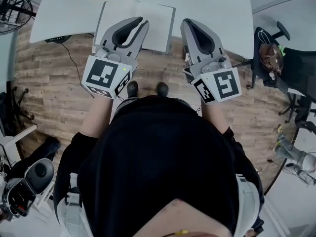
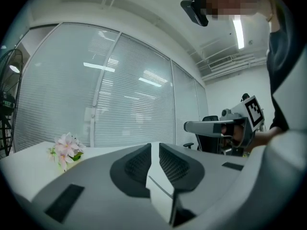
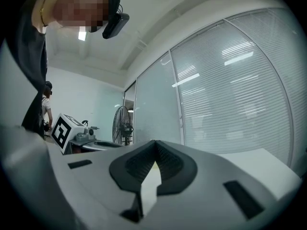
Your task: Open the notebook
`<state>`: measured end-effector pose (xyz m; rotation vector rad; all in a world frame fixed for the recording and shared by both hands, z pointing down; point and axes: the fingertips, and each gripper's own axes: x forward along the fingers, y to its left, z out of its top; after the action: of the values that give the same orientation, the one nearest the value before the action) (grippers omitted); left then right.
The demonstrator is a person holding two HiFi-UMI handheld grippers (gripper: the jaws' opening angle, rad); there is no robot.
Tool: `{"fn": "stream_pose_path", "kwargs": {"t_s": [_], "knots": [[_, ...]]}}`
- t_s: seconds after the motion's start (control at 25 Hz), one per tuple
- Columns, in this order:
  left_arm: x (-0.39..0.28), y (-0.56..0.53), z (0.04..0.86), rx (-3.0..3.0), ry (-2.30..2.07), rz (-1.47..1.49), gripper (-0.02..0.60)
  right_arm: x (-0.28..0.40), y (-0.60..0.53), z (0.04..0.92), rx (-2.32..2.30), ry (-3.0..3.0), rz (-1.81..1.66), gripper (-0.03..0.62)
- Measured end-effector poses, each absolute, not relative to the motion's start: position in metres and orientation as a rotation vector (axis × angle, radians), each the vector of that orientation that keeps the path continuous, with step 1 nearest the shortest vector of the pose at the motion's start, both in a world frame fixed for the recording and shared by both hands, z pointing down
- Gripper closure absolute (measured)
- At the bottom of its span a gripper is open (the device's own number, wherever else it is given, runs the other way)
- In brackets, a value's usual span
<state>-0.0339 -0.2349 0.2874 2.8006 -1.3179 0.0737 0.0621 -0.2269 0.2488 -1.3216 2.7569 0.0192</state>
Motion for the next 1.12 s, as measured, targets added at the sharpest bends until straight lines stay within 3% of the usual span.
{"fn": "stream_pose_path", "kwargs": {"t_s": [0.4, 1.12], "knots": [[-0.031, -0.237, 0.277, 2.806, -1.319, 0.046, 0.568, 0.068, -0.232, 0.242, -1.292, 2.760, 0.046, 0.589], [-0.029, -0.235, 0.263, 2.839, -1.314, 0.046, 0.569, 0.060, -0.229, 0.233, -1.236, 2.741, 0.048, 0.589]]}}
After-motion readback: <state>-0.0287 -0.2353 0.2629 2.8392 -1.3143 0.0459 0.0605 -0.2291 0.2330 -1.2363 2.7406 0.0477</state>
